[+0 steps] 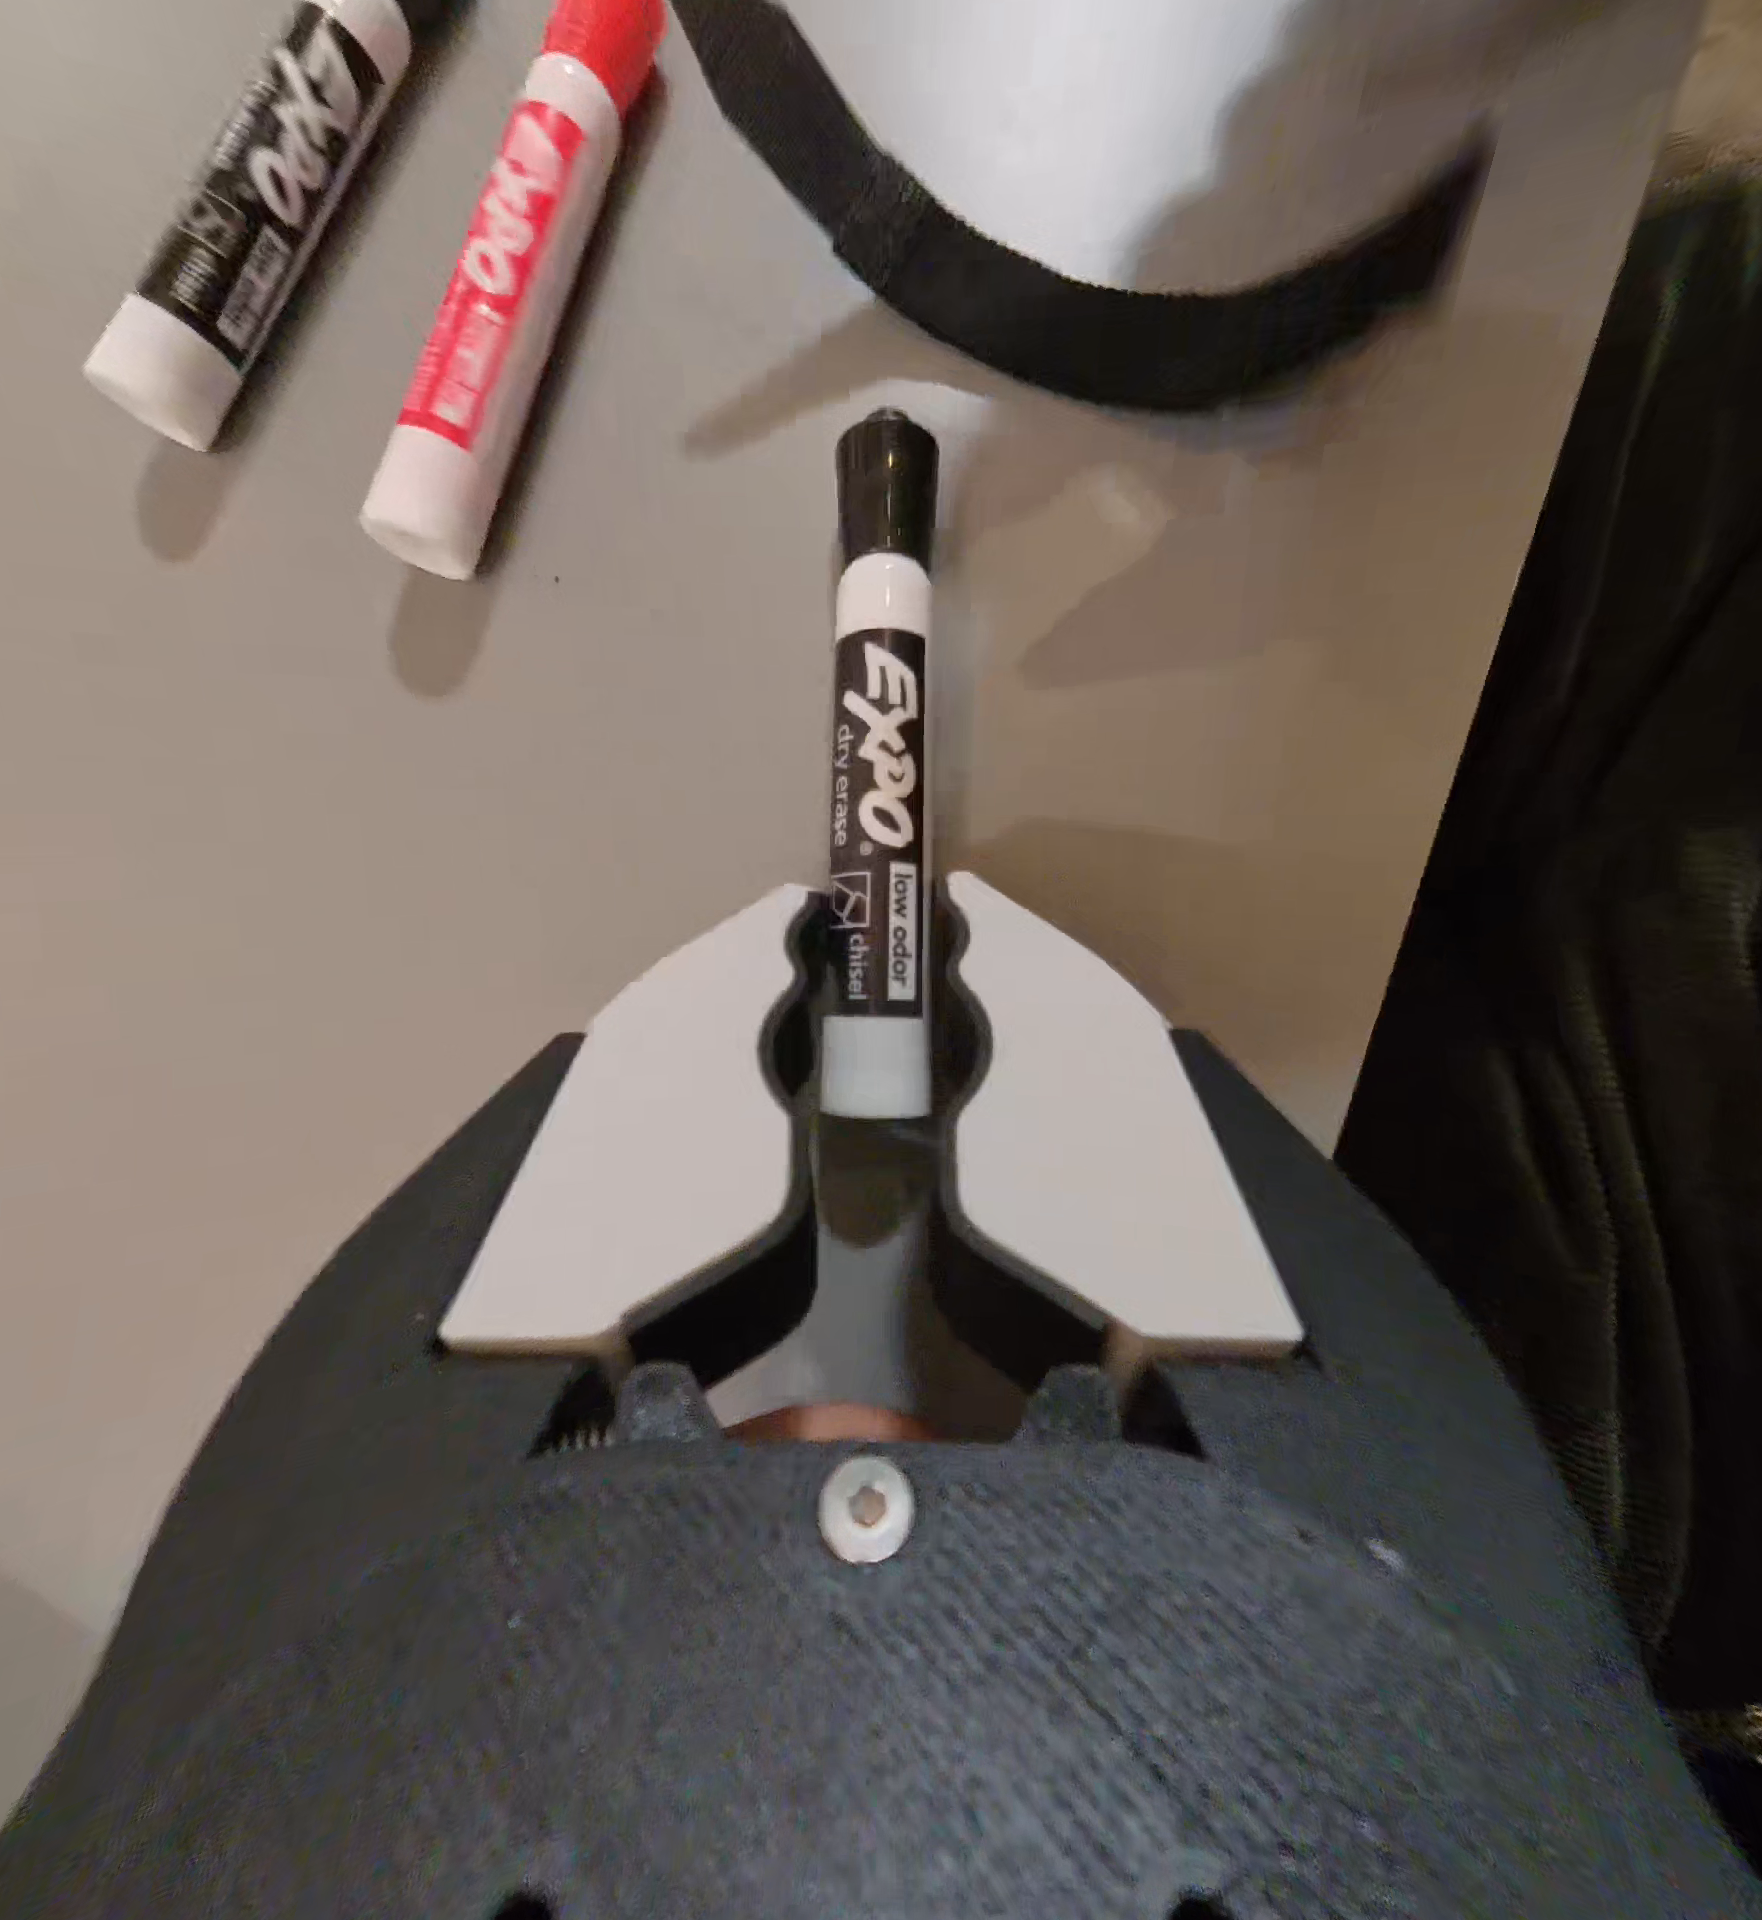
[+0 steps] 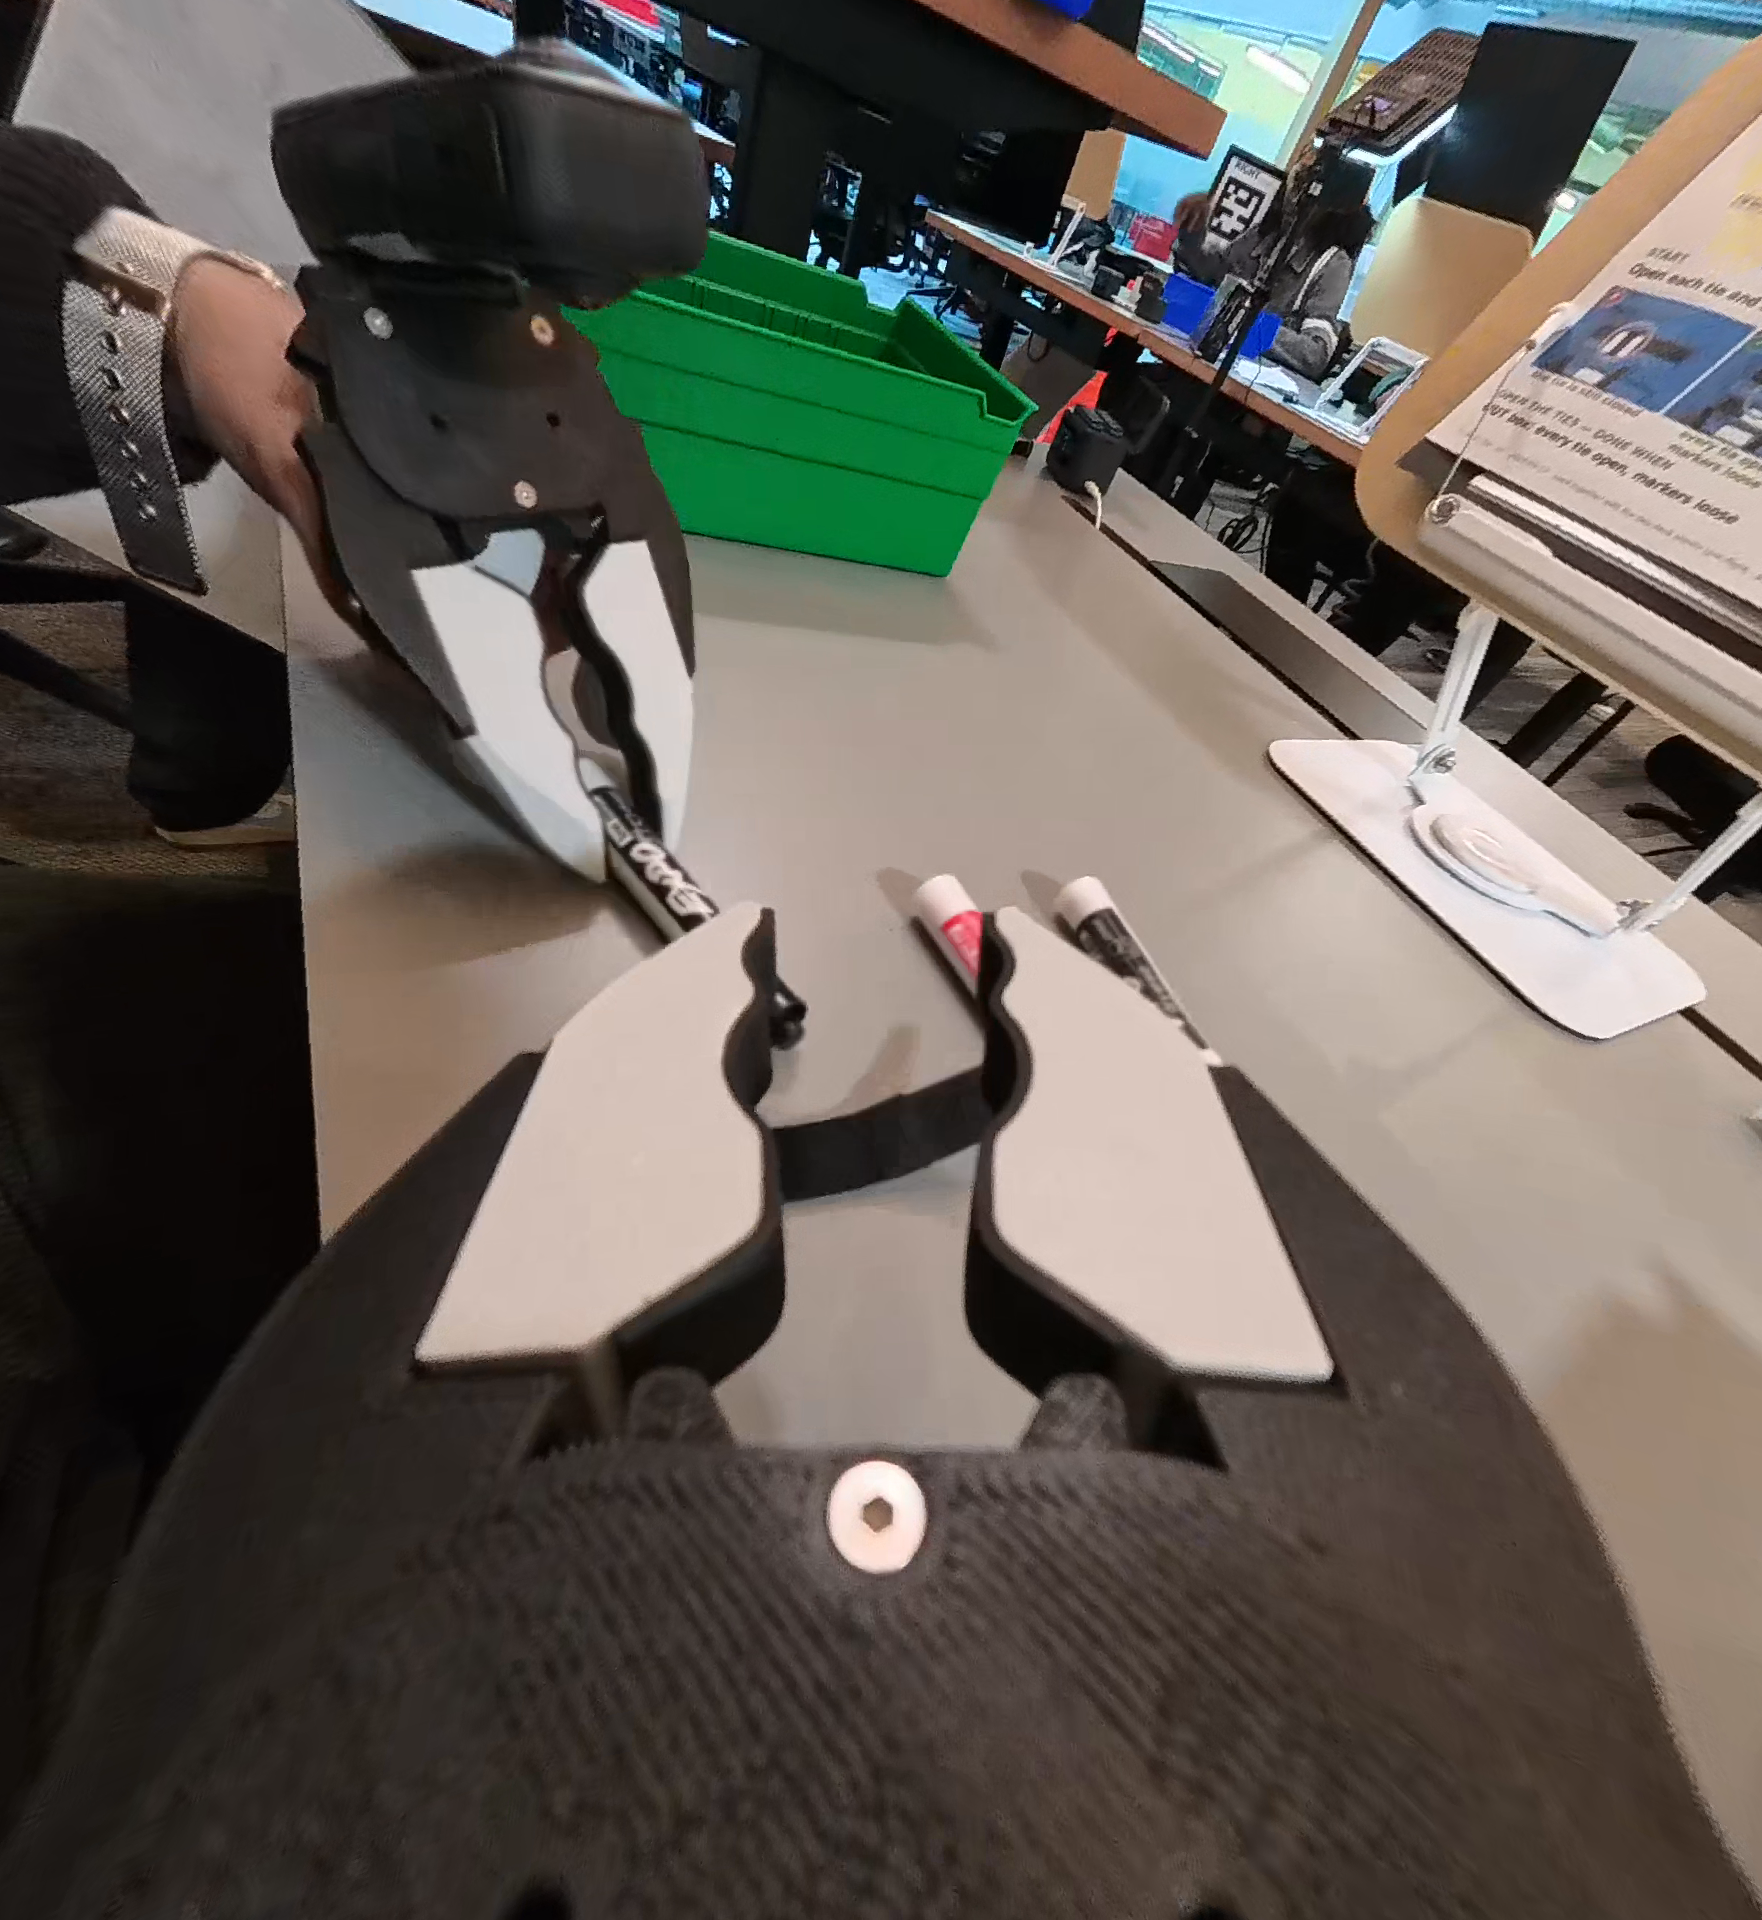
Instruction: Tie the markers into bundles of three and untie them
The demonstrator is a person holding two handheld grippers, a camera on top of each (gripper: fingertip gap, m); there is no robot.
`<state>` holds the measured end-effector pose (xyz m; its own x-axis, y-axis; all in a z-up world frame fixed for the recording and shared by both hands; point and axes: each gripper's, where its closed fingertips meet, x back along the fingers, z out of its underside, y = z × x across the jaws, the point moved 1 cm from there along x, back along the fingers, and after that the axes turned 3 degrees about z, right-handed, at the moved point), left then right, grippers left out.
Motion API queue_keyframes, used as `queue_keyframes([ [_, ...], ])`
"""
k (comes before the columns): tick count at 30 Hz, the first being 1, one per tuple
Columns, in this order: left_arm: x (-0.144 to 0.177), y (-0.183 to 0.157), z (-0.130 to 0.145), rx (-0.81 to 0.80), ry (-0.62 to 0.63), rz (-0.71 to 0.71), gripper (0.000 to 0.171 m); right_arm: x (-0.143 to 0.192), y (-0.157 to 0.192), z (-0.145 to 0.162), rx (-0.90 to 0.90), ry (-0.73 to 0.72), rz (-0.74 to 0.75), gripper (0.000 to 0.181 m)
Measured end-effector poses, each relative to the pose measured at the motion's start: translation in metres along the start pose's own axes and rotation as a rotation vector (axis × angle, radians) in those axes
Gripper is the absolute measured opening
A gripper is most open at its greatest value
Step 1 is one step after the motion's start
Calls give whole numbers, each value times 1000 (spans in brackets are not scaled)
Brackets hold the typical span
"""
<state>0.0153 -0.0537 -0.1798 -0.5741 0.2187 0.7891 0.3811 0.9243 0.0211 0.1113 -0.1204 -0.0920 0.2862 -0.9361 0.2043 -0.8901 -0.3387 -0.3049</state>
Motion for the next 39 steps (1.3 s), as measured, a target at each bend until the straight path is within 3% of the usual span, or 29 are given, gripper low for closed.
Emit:
queue_keyframes([
  [6,1,-1,-1,-28,12,24,22,1,0,1,17,9,12,37],
  [15,16,-2,-24,-33,-131,33,22,0,5,3,41,24,-5,40],
  [19,15,-9,-33,-80,-149,35,22,-1,21,4,74,50,-70,49],
  [25,27,-23,-62,-119,-273,37,21,-6,39,10,200,111,-94,55],
  [31,18,-52,-80,-224,-281,56,21,-6,46,16,259,144,-114,56],
  [36,16,-75,-99,-296,-322,62,21,-4,55,29,351,216,-162,53],
  [39,11,-78,-98,-320,-292,45,21,-2,57,31,398,237,-181,37],
])
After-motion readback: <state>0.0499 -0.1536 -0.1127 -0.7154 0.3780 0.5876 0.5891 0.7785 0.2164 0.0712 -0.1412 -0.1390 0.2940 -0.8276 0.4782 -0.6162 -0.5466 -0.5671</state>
